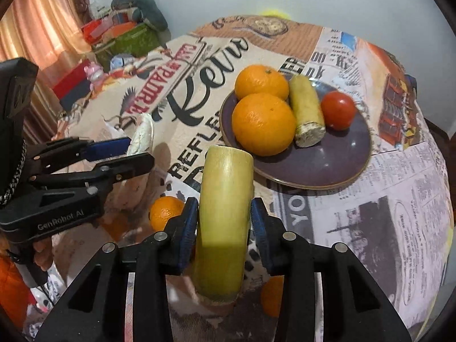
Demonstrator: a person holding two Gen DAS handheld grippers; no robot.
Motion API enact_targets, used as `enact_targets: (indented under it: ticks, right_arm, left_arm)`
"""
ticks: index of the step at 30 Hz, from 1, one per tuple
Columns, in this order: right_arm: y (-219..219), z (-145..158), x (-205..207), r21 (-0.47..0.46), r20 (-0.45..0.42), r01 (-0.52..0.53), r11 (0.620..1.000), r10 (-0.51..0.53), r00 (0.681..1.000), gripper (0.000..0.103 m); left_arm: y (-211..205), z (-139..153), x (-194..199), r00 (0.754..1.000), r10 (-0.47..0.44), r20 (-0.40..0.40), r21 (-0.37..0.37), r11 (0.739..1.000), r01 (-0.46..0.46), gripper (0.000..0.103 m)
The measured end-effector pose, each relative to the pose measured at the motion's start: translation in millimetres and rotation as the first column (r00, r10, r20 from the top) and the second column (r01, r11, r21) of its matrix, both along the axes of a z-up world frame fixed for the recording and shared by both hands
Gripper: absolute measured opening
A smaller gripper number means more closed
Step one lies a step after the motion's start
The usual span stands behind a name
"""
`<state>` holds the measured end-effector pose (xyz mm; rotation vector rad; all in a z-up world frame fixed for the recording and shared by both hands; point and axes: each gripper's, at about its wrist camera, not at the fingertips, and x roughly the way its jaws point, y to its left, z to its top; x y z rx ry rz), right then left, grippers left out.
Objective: Organize fruits
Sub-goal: 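Grasp the long yellow zucchini with the right gripper and lift it, then grasp the peeled orange with the left gripper while the right gripper holds the zucchini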
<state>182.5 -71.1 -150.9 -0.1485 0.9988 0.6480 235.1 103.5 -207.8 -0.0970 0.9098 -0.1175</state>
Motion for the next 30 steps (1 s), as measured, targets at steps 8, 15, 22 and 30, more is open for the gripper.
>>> enact_targets:
  ticks: [8, 15, 22, 30]
  right_arm:
    - [-28.0, 31.0, -4.7, 0.046, 0.071, 0.06, 0.997, -0.063, 0.996, 0.034]
    - [-48.9, 39.1, -2.8, 0.096, 0.078, 0.103, 0.99, -0.111, 0.991, 0.034]
    - [-60.3, 40.3, -0.9, 0.107, 0.086, 0.119, 0.987, -0.128, 0.988, 0.034]
    - [-74.0, 38.3, 2.7, 0.103, 0.091, 0.143, 0.984, -0.153, 0.984, 0.033]
  left_arm:
    - [-12.0, 27.7, -5.2, 0.998, -0.002, 0.065, 0.042, 0.999, 0.0, 0.001]
    - [-12.4, 4.9, 8.7, 0.998, 0.003, -0.058, 0.068, 0.998, 0.001, 0.036]
    - [-12.5, -31.7, 27.8, 0.986, -0.008, -0.167, 0.016, 1.0, 0.011, 0.042]
    - [-13.4, -37.7, 42.7, 0.986, 0.016, -0.164, 0.037, 0.999, -0.01, 0.04]
